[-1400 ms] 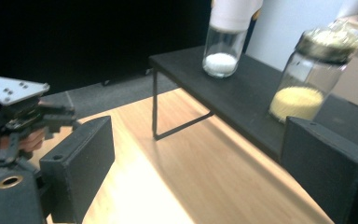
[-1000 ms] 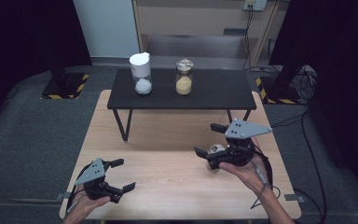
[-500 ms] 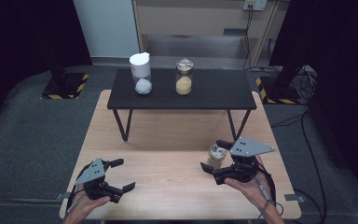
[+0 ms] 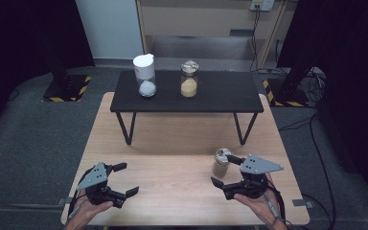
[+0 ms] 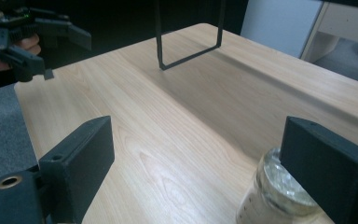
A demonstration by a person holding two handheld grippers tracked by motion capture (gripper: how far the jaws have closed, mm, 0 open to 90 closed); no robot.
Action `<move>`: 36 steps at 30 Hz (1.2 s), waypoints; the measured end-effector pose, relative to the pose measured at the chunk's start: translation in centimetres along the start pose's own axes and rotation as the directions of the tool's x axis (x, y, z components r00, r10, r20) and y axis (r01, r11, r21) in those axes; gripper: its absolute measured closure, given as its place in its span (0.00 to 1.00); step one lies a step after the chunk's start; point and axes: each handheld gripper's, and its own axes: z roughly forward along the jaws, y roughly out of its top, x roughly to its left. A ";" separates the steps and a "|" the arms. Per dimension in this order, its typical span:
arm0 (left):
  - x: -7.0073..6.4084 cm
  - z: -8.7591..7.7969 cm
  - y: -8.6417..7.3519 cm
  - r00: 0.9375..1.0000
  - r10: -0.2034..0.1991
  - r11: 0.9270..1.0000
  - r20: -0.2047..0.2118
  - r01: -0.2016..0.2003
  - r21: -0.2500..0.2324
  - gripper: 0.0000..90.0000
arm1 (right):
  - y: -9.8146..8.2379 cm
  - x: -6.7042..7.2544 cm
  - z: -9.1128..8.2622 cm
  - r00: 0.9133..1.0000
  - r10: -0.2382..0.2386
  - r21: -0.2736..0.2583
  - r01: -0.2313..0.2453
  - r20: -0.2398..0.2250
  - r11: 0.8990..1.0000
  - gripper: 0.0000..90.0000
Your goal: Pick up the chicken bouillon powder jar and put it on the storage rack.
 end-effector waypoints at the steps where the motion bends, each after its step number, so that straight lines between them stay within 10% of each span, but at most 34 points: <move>1: 0.0 0.0 0.0 1.000 0.000 1.000 0.001 0.000 0.000 0.03 | -0.3 0.0 0.0 1.000 0.005 0.006 -0.005 -0.002 1.000 0.12; 36: 0.0 0.1 0.1 1.000 0.012 1.000 0.009 -0.012 0.001 0.03 | -3.5 0.2 0.5 1.000 -0.007 0.027 0.007 0.026 1.000 0.13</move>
